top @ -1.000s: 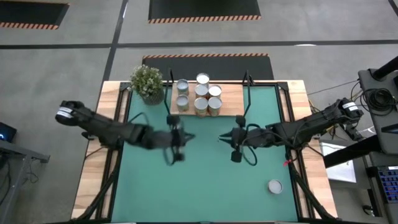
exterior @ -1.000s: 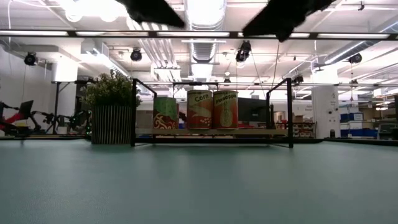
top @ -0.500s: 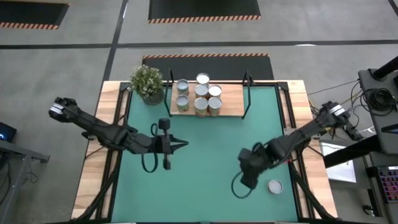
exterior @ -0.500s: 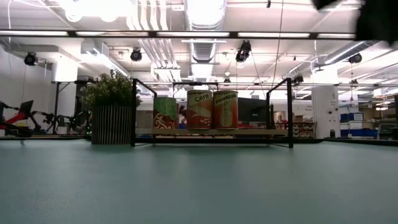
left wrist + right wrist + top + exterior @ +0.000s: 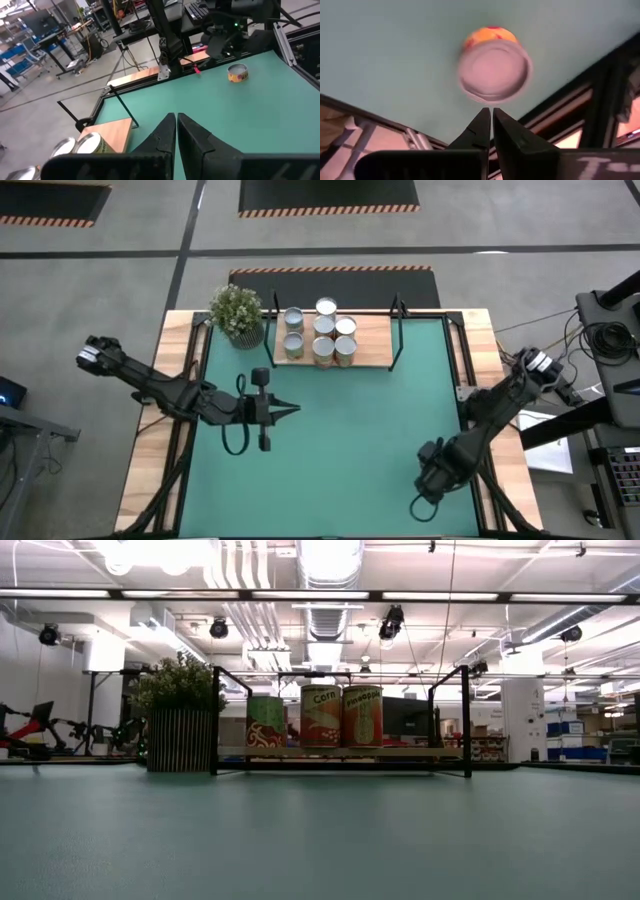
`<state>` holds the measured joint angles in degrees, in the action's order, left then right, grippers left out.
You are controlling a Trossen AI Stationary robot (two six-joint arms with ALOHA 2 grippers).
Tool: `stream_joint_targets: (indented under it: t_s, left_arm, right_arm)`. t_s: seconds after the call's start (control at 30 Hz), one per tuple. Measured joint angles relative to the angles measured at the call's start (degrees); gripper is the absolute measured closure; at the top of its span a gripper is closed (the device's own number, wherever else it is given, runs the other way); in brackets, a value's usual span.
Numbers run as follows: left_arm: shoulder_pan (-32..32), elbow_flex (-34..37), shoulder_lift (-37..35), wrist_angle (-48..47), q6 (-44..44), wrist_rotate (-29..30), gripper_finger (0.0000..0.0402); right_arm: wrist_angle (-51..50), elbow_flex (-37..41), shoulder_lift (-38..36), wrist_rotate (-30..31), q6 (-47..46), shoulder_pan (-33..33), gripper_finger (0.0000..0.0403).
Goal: Pick and place cans onto a shelf
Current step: Put the canned pineapple rings on the shelf
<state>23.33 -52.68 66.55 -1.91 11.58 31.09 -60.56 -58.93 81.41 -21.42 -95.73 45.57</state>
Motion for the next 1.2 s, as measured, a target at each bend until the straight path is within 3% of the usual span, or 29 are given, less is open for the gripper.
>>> stream_joint_targets:
  t_s: [0.17,0.3,0.43,0.67,0.83,0.97,1.2]
  left_arm:
    - [-0.09,-0.01,-0.14,0.39,2.62,-0.02,0.0402]
    - [-0.09,0.01,-0.14,1.51,4.46,-0.02,0.0402]
    - [-0.13,0.01,-0.14,2.36,5.28,-0.02,0.0402]
    - [-0.15,-0.01,-0.14,2.36,5.31,-0.02,0.0402]
    - [-0.15,-0.01,-0.14,2.34,5.31,-0.02,0.0402]
    - [-0.20,-0.01,-0.14,2.34,5.31,-0.02,0.0402]
    - [-0.20,-0.01,-0.14,2.33,5.31,-0.02,0.0402]
  right_arm:
    - [1.80,2.65,-3.07,4.36,-5.43,1.84,0.0389]
    - [7.38,5.05,-4.87,4.52,-9.28,1.82,0.0352]
    - [13.15,7.40,-5.21,4.54,-10.92,2.51,0.0280]
    - [13.72,9.68,-4.37,6.31,-11.84,3.02,0.0134]
    - [13.73,10.57,-4.37,6.88,-13.60,4.07,0.0064]
    - [13.60,11.37,-4.37,6.85,-15.55,5.38,0.0037]
    - [15.01,12.48,-4.37,9.39,-17.26,6.71,0.0034]
